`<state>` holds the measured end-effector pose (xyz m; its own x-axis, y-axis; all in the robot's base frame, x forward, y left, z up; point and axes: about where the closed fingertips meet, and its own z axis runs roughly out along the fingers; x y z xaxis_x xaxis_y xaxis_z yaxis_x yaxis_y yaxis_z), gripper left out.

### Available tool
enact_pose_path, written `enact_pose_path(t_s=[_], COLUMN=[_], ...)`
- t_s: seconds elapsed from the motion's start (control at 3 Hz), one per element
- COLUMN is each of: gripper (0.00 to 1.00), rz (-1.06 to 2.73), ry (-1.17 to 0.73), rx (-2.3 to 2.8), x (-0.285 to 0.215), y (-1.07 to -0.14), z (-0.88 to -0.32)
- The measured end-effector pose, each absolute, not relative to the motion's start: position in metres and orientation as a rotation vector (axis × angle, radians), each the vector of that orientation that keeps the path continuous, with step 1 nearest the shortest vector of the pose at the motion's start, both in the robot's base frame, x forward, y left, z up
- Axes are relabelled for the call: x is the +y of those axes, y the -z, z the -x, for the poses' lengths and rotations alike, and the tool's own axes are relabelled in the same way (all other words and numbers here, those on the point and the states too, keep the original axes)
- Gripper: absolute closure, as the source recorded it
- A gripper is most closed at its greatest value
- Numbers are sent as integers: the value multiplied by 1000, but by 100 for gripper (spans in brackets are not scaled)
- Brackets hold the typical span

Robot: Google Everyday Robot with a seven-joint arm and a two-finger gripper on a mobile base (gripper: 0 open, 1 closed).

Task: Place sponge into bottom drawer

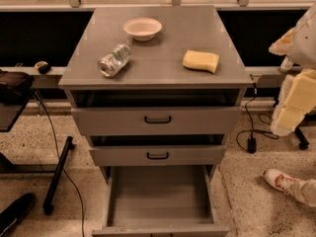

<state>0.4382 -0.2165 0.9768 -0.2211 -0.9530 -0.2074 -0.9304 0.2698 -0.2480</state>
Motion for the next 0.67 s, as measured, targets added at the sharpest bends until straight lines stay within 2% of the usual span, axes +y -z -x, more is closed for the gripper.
enact_pose_path(t_s=[0.33, 0.67], gripper=[0, 0], rz=[1723, 1710], ry=[101, 96], rx=[2230, 2173], x=[-216, -206], y=[-977, -979], z=[-438, -464])
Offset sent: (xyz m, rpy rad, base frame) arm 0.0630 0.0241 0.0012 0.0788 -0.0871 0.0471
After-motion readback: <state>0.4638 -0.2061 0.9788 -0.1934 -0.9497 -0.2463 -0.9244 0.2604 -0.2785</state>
